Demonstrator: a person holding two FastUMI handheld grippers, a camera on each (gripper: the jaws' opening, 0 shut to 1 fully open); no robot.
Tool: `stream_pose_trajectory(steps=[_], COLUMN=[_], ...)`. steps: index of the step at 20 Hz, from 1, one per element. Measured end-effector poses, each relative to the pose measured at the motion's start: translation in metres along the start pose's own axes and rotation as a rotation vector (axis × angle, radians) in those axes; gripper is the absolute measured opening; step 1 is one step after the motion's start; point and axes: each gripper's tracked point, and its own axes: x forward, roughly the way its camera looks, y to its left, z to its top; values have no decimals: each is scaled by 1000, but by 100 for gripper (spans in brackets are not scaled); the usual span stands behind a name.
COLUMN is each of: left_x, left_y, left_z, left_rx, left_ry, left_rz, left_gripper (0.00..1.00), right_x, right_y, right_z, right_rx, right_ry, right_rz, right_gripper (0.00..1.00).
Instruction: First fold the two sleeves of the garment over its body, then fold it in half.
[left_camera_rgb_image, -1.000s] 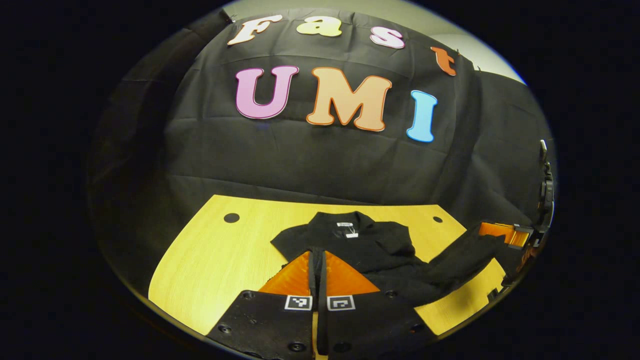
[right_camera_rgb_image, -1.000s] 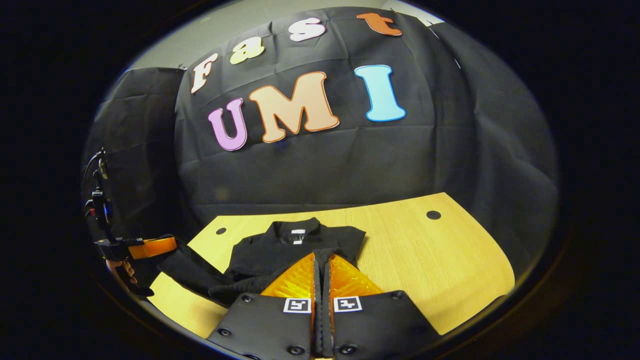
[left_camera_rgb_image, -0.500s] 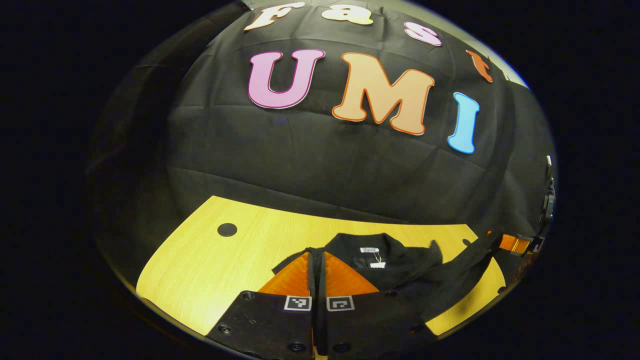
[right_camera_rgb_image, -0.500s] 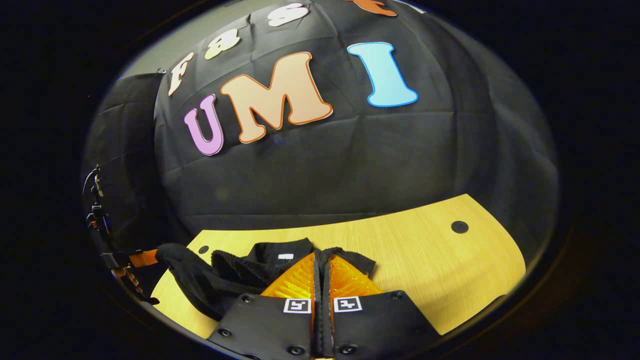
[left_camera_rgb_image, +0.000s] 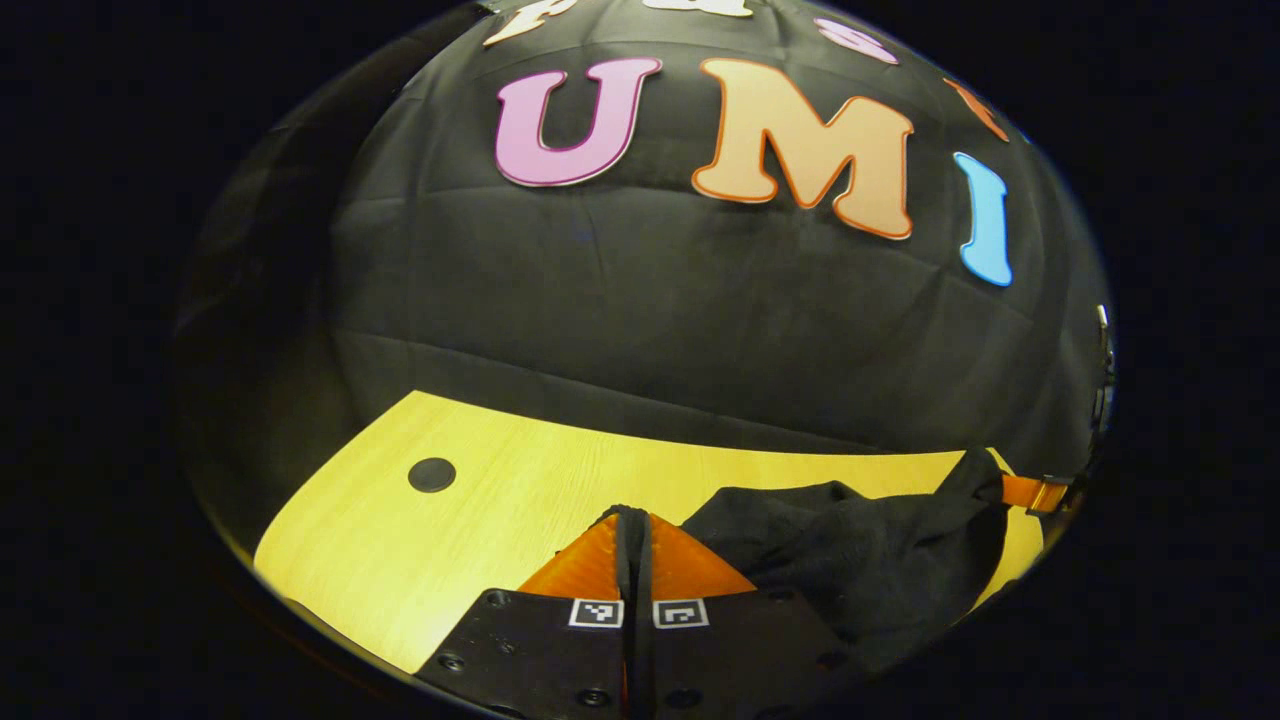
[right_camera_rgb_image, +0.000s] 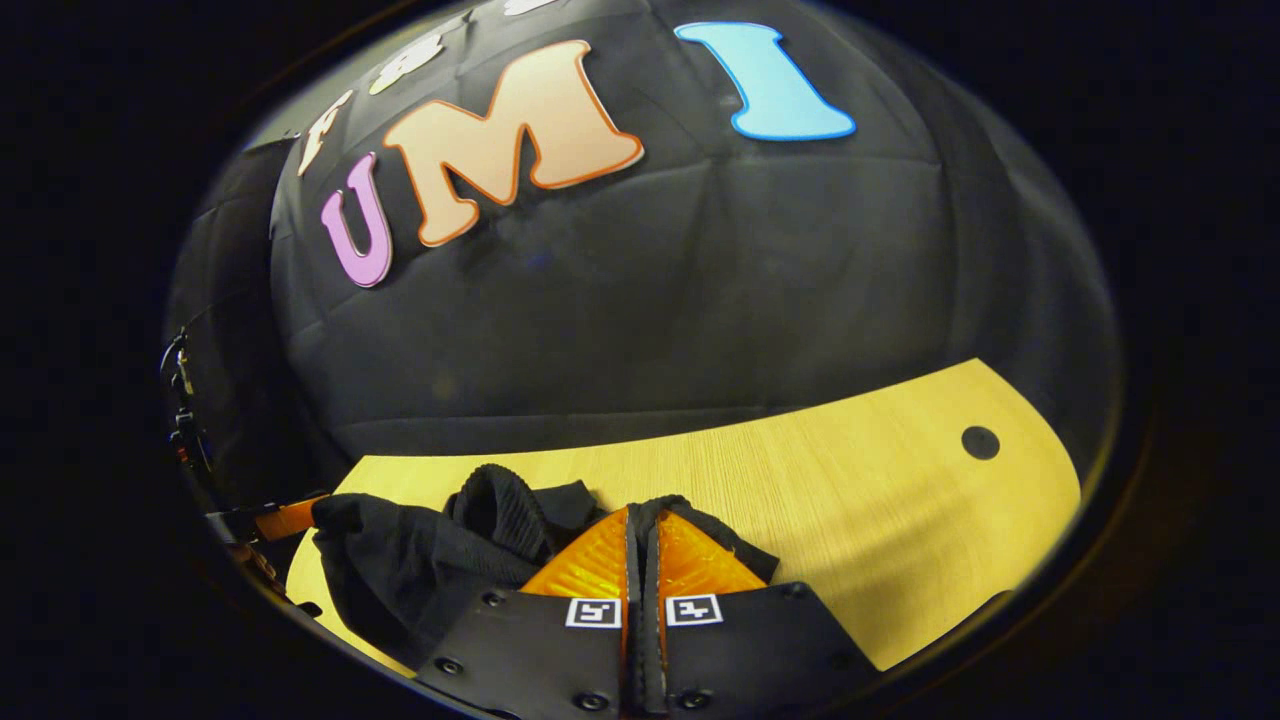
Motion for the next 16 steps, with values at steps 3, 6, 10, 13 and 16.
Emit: stream_pose_trajectory(steps=[3, 6, 10, 13, 16], left_x=[13, 22, 23, 14, 3], left_y=[2, 4, 7, 16, 23], left_z=[-19, -28, -23, -10, 3], left_rx=[-15, -9, -8, -13, -37], left_ry=[34, 50, 34, 1, -30], left_rz=[16, 28, 38, 74, 104], left_gripper=[0, 0, 6, 60, 91], right_x=[18, 28, 30, 22, 13], right_y=[-8, -12, -12, -20, -12], right_z=[-14, -21, -22, -16, 0], right_rx=[6, 9, 32, 27, 6], right_ry=[31, 51, 50, 28, -19], right_rz=[-10, -12, 5, 3, 14], right_gripper=[2, 2, 3, 20, 59])
